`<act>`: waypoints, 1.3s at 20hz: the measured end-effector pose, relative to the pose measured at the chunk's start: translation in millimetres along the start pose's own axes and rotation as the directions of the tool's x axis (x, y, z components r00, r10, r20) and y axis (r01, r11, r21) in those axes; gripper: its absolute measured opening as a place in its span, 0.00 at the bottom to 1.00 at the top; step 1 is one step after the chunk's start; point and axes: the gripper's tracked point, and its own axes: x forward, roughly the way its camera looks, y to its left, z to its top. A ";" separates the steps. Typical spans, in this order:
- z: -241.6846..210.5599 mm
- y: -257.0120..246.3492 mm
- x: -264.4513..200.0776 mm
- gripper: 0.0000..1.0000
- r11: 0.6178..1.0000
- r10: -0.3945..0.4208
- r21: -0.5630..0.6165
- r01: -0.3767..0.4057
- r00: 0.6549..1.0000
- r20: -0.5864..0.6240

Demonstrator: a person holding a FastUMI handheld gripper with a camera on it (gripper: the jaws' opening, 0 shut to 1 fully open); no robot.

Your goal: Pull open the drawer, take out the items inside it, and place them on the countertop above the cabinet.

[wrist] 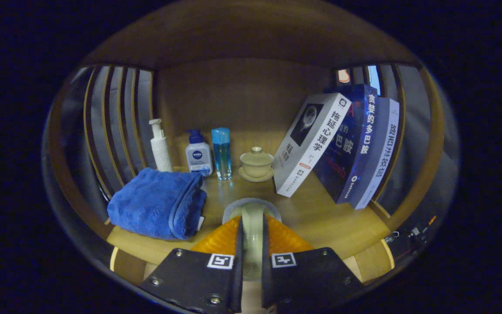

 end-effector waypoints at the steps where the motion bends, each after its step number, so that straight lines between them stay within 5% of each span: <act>1: -1.6 -0.8 1.3 0.17 1.000 -0.003 0.004 0.003 1.000 0.003; 3: -3.8 -0.8 -0.1 0.20 1.000 -0.002 -0.002 0.002 1.000 0.006; 6: -4.0 6.8 -10.6 0.48 1.000 0.018 -0.011 -0.018 1.000 0.013; 7: -1.9 8.6 -16.4 0.50 1.000 0.024 -0.015 -0.024 0.999 0.025; 14: 4.5 -1.0 -98.2 0.50 1.000 0.000 -0.024 0.005 0.983 0.183; 19: 3.0 -14.1 -171.5 0.50 0.999 -0.032 0.020 0.027 0.940 0.340; 26: -56.8 -50.4 -243.7 0.51 0.992 -0.117 0.093 0.088 0.916 0.383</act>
